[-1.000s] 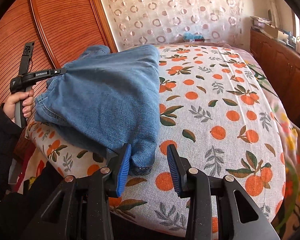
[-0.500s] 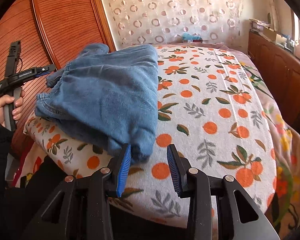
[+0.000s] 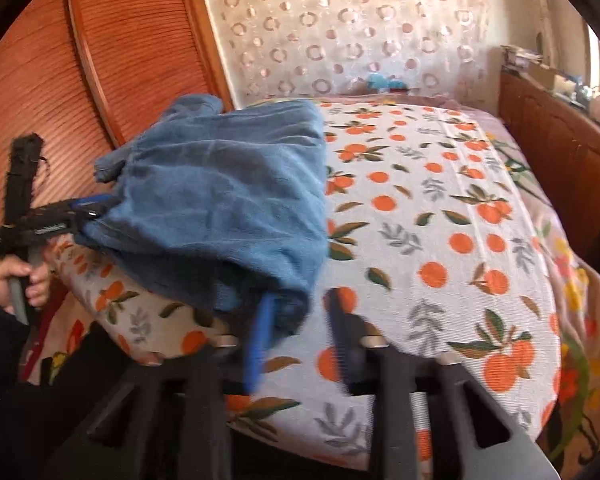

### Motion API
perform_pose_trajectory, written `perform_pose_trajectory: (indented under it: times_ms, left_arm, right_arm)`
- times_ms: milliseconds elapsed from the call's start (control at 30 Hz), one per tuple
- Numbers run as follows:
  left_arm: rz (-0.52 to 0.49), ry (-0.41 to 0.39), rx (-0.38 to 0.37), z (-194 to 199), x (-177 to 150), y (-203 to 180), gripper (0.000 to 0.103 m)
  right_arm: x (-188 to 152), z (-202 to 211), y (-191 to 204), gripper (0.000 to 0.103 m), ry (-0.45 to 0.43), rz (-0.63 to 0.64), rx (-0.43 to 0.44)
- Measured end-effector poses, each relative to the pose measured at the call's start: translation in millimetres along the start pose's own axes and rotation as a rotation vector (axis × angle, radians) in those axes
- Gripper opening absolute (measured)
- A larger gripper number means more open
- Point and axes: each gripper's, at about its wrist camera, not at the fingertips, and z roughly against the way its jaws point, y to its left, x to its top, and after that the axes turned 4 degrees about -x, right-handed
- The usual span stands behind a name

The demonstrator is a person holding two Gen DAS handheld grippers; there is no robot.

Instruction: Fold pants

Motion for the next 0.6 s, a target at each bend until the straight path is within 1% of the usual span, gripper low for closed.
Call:
perform_pose_trajectory:
  times_ms: [67, 133, 167, 233, 300, 400, 600]
  left_arm:
    - [-0.002, 0.0, 0.004, -0.8, -0.1, 0.0, 0.055]
    - [-0.001, 0.005, 0.009, -2.9, -0.1, 0.1, 0.056]
    - [0.002, 0.007, 0.009, -3.5, -1.4, 0.7, 0.056]
    - [0.011, 0.009, 0.014, -3.3, -3.2, 3.2, 0.056]
    - [0.019, 0.009, 0.014, -2.4, -4.5, 4.3, 0.056]
    - [0.023, 0.003, 0.015, 0.3, -6.4, 3.8, 0.056]
    - [0.034, 0.003, 0.014, 2.6, -8.9, 10.8, 0.056]
  right_arm:
    - [-1.2, 3.9, 1.1, 0.004, -0.006, 0.004, 0.01]
    - [-2.5, 12.8, 0.0, 0.003, -0.024, 0.001, 0.002]
    - [-3.1, 17.3, -2.5, 0.0, -0.027, -0.013, 0.008]
    - [-4.6, 29.3, -9.3, 0.0, -0.043, -0.033, 0.004]
    - [-8.7, 38.5, -10.7, 0.0, -0.044, -0.038, 0.019]
    - [-14.8, 34.5, -12.0, 0.0, -0.022, -0.059, 0.018]
    - [-13.4, 40.1, 1.4, 0.0, -0.014, 0.0, 0.01]
